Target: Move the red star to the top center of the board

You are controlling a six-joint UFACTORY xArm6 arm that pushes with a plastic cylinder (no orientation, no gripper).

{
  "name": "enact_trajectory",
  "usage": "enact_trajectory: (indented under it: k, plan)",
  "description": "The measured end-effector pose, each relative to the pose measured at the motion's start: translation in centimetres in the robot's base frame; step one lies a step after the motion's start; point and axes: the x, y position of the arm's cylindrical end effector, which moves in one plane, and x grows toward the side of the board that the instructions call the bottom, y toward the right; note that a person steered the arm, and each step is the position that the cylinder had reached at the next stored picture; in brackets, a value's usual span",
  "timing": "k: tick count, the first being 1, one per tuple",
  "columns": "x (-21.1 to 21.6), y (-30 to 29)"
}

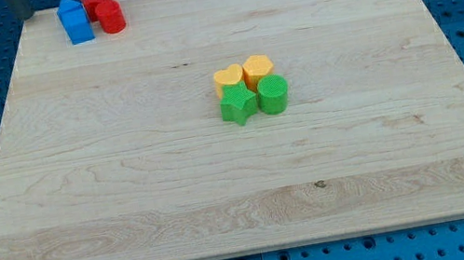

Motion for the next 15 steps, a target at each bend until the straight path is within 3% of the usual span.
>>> enact_trajectory:
  k: [8,11,15]
  plan:
    - [1.6,8.6]
    - [5.0,8.7]
    - [4.3,9.6]
